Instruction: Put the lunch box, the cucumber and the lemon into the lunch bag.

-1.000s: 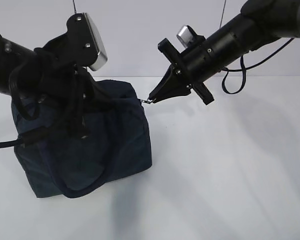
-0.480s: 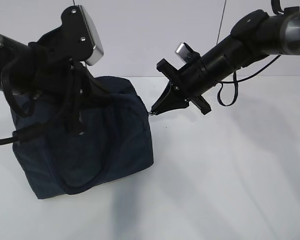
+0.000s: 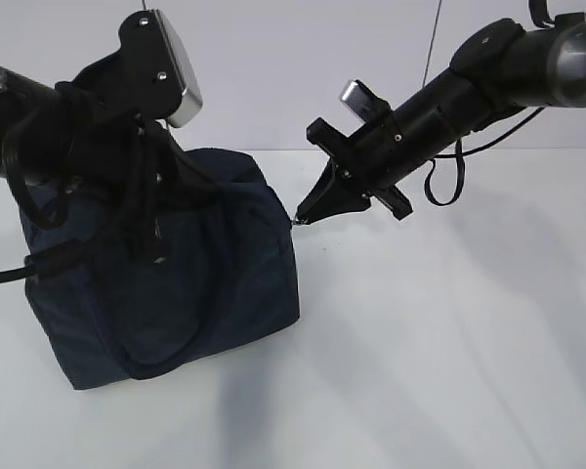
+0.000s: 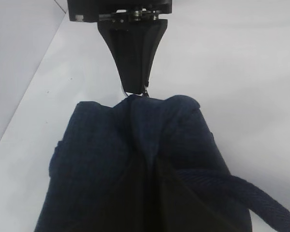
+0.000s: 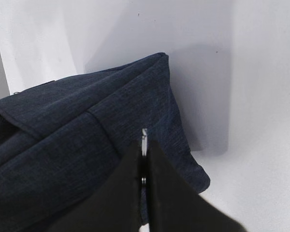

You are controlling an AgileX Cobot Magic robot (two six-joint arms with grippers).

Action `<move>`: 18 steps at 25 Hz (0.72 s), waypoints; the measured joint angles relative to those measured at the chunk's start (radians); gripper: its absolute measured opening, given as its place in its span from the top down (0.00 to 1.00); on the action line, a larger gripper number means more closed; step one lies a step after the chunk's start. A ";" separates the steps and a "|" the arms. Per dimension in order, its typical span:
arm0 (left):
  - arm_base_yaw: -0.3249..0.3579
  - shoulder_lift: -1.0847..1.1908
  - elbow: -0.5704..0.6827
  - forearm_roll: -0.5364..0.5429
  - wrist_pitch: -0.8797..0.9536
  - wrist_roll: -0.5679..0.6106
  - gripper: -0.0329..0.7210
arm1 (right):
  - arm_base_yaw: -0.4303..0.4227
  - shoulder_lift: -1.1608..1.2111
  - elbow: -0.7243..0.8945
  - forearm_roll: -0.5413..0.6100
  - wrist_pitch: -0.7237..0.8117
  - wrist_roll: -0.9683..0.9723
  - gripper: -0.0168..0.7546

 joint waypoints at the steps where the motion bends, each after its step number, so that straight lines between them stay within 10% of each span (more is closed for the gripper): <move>1: 0.000 0.000 0.000 0.000 0.000 0.000 0.97 | 0.000 0.000 0.000 0.000 0.000 -0.013 0.97; 7: 0.000 0.000 0.000 0.000 -0.027 0.000 0.97 | -0.004 0.000 -0.033 0.044 0.038 -0.098 0.93; 18: 0.000 0.024 0.000 -0.026 -0.082 0.000 0.97 | -0.008 -0.002 -0.106 0.179 0.100 -0.241 0.39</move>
